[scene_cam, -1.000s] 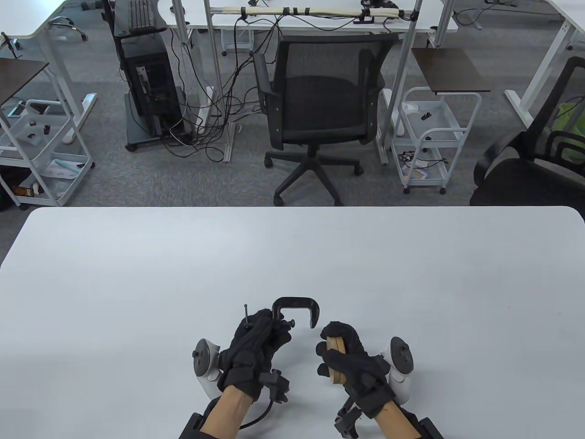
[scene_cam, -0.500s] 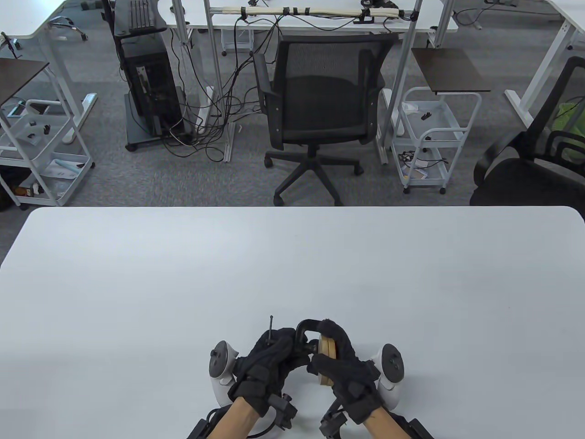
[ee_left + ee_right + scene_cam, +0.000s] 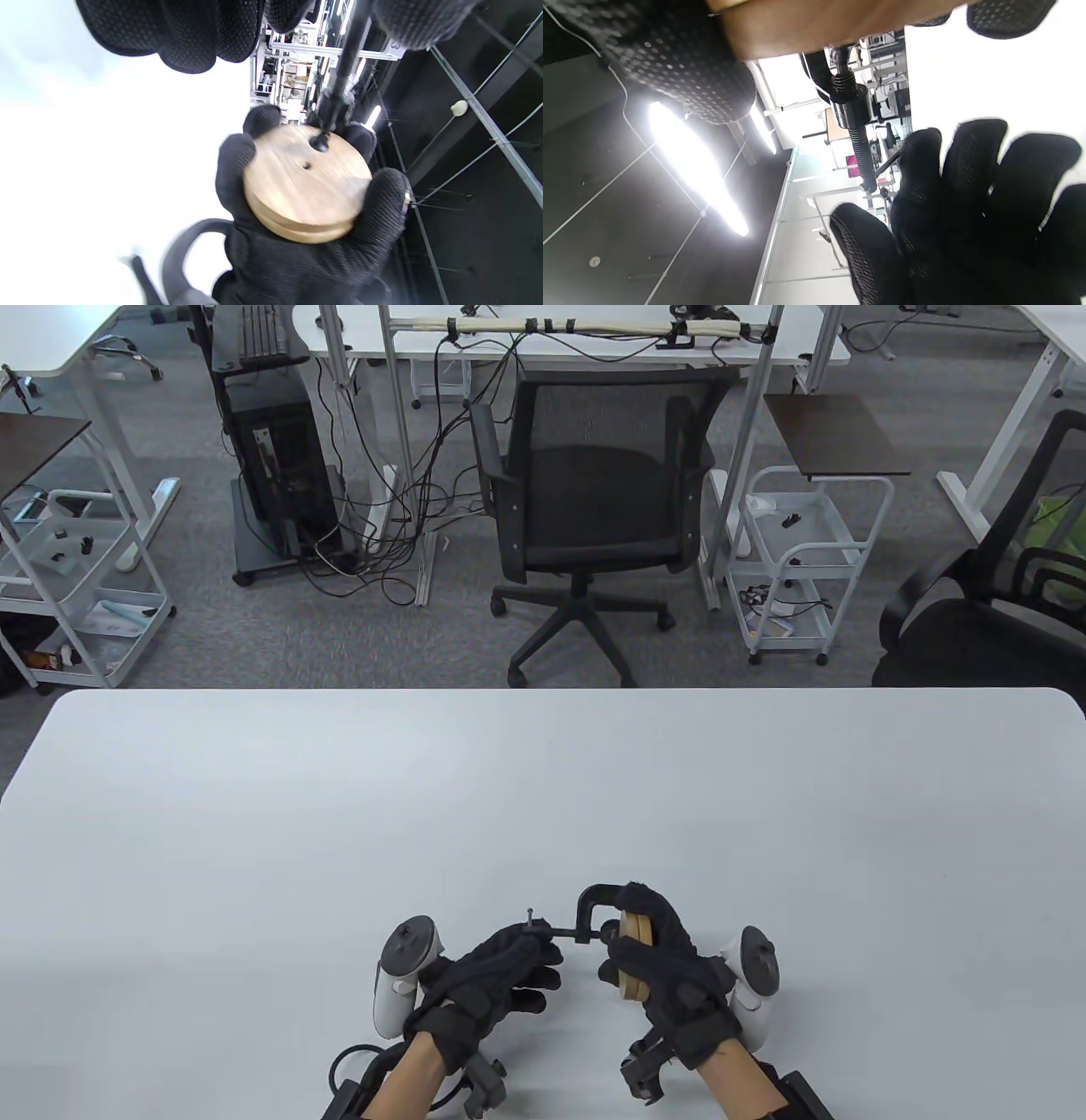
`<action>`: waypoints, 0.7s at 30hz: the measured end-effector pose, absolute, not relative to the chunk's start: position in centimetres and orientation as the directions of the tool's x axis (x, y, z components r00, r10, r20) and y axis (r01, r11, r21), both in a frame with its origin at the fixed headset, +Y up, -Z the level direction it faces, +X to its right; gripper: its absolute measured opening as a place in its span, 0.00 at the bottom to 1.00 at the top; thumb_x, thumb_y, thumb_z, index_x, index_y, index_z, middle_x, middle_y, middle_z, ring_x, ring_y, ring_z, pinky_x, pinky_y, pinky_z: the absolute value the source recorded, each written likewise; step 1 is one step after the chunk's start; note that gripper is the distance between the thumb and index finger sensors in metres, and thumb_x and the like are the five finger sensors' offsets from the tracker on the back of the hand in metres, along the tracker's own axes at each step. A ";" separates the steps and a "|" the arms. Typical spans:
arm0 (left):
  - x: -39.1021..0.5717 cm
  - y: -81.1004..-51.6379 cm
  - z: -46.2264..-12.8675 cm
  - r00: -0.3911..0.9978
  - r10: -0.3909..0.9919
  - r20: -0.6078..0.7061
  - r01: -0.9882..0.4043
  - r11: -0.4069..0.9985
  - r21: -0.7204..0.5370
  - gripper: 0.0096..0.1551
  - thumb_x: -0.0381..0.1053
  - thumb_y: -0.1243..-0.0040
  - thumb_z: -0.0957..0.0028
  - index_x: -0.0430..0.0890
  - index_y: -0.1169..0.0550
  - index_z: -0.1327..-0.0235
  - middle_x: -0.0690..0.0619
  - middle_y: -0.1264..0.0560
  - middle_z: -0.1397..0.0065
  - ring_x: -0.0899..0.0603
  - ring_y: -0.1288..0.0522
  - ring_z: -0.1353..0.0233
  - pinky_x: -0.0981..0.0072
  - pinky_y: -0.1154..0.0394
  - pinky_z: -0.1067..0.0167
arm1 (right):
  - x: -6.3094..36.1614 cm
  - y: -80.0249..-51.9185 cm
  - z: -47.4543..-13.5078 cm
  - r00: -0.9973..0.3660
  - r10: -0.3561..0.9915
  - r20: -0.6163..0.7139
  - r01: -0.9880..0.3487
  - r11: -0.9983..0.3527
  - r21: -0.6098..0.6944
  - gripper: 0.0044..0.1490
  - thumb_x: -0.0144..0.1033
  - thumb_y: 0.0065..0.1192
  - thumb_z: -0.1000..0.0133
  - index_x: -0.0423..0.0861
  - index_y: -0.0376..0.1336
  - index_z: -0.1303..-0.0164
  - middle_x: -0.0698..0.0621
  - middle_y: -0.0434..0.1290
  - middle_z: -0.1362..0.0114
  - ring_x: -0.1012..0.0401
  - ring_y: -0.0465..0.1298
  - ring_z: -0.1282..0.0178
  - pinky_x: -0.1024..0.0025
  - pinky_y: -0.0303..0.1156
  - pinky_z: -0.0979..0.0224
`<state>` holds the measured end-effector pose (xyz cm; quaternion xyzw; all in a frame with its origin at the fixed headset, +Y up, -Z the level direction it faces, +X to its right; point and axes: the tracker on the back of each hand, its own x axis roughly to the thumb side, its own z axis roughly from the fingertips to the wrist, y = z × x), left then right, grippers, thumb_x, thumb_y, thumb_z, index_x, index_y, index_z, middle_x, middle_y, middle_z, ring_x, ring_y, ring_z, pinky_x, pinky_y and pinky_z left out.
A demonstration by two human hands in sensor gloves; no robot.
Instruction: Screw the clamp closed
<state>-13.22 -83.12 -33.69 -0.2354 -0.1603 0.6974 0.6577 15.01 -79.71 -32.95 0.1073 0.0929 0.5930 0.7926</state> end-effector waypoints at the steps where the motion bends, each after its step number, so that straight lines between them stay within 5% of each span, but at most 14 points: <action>1: -13.2 -83.2 -33.8 -0.043 0.990 -0.136 -0.847 -0.109 -0.521 0.50 0.72 0.47 0.40 0.42 0.43 0.16 0.36 0.38 0.18 0.29 0.34 0.25 0.35 0.31 0.34 | 15.2 -79.8 -32.9 0.277 0.960 -0.024 -0.921 0.273 0.278 0.49 0.53 0.80 0.50 0.53 0.56 0.24 0.59 0.53 0.17 0.31 0.55 0.26 0.30 0.64 0.40; 6: -13.4 -83.3 -34.0 -0.075 0.984 -0.163 -0.873 -0.144 -0.465 0.47 0.73 0.51 0.39 0.43 0.39 0.18 0.37 0.34 0.22 0.35 0.27 0.32 0.47 0.26 0.40 | 15.2 -80.3 -32.4 0.232 0.972 -0.034 -0.933 0.232 0.274 0.49 0.52 0.80 0.50 0.53 0.56 0.24 0.59 0.53 0.17 0.31 0.55 0.27 0.30 0.64 0.40; 21: -13.7 -80.9 -33.6 0.061 0.994 0.088 -0.937 0.088 -0.337 0.27 0.50 0.39 0.42 0.54 0.28 0.28 0.42 0.31 0.24 0.37 0.26 0.33 0.43 0.26 0.39 | 14.5 -80.2 -31.7 0.222 0.974 -0.039 -0.934 0.224 0.279 0.49 0.54 0.79 0.50 0.52 0.56 0.24 0.60 0.53 0.17 0.32 0.55 0.26 0.31 0.65 0.40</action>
